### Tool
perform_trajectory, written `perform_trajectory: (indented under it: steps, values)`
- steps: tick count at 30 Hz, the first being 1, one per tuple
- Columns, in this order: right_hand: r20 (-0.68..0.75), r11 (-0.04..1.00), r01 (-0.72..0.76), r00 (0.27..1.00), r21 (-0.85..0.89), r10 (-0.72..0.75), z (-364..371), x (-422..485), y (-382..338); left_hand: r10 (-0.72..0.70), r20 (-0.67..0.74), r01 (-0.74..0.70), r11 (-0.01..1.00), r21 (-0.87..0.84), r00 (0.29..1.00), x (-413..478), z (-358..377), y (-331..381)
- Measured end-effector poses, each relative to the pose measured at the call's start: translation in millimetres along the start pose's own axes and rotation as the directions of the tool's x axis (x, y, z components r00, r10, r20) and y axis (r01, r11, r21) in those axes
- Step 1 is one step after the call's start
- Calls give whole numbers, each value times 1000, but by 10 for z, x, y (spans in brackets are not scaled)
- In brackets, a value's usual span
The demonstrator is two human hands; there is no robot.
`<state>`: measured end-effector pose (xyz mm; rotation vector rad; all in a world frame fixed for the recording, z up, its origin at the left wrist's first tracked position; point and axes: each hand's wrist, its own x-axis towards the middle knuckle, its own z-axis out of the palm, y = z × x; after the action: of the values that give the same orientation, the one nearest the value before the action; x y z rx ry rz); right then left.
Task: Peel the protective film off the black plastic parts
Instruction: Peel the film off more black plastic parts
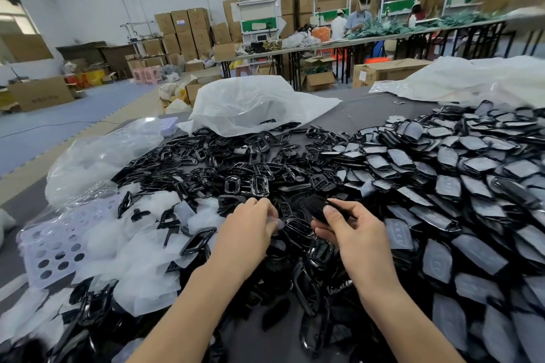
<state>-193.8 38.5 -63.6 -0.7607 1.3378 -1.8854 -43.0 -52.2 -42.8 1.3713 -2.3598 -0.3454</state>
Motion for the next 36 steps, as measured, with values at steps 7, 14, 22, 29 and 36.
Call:
perform_trajectory:
  steps: [7,14,22,29,36]
  values:
    - [47,997,-36,998,73,33,49,-63,-49,-61,-237,-99,787,-609,970,-492,-140,-18]
    - [132,985,-112,987,130,94,86,-114,-63,-157,-74,21,531,-847,985,-690,-60,-32]
    - [234,986,-133,966,97,107,127,-162,-52,73,-218,-191,785,-589,973,-755,-100,50]
    - [388,979,-196,908,64,156,193,-289,-78,-136,-277,-117,672,-731,951,-758,-50,33]
    - [465,986,-159,877,49,118,230,-356,-107,-200,-250,-120,502,-856,947,-751,-75,46]
